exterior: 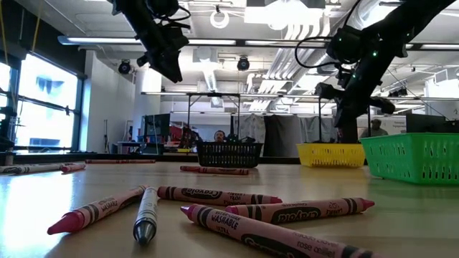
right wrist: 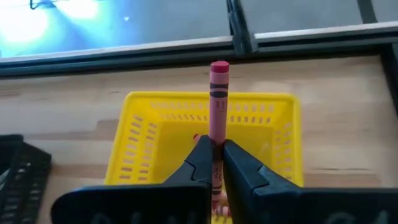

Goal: Sort crayons
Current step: Put the red crayon into the yellow basket

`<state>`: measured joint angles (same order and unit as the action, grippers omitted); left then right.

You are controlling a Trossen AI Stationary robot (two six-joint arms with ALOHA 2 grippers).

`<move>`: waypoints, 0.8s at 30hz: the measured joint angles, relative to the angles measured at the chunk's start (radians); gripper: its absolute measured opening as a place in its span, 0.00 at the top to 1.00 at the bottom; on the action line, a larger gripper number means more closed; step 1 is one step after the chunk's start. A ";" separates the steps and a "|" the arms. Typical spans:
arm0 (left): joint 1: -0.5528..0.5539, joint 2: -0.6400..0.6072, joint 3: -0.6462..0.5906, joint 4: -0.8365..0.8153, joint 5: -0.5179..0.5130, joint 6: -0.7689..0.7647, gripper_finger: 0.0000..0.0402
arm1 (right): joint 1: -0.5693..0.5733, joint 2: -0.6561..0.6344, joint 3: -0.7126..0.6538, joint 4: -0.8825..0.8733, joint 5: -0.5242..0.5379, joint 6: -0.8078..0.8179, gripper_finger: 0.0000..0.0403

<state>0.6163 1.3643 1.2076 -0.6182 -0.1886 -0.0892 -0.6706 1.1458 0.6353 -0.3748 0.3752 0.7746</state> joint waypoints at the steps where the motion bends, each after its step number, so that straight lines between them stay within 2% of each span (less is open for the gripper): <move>1: 0.000 0.000 0.000 0.000 0.000 0.005 0.79 | -0.003 0.000 0.000 0.000 0.002 -0.010 0.96; 11: 0.000 0.000 0.000 -0.001 0.000 0.029 0.79 | -0.004 -0.006 0.000 0.000 0.028 -0.022 0.73; 13: 0.000 0.000 0.000 -0.005 0.006 0.031 0.79 | -0.004 -0.028 0.002 -0.008 -0.054 -0.013 0.72; 17: -0.005 0.000 0.000 -0.024 0.060 0.013 0.79 | 0.035 -0.095 0.062 -0.160 -0.306 -0.017 0.72; 20: -0.022 0.000 0.000 -0.028 0.075 -0.014 0.79 | 0.138 -0.142 0.107 -0.356 -0.418 0.009 0.74; 24: -0.063 0.000 0.000 -0.028 0.076 -0.074 0.79 | 0.367 -0.187 0.132 -0.600 -0.481 0.159 0.77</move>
<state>0.5532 1.3643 1.2076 -0.6460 -0.1131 -0.1628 -0.3037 0.9589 0.7673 -0.9747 -0.1058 0.9336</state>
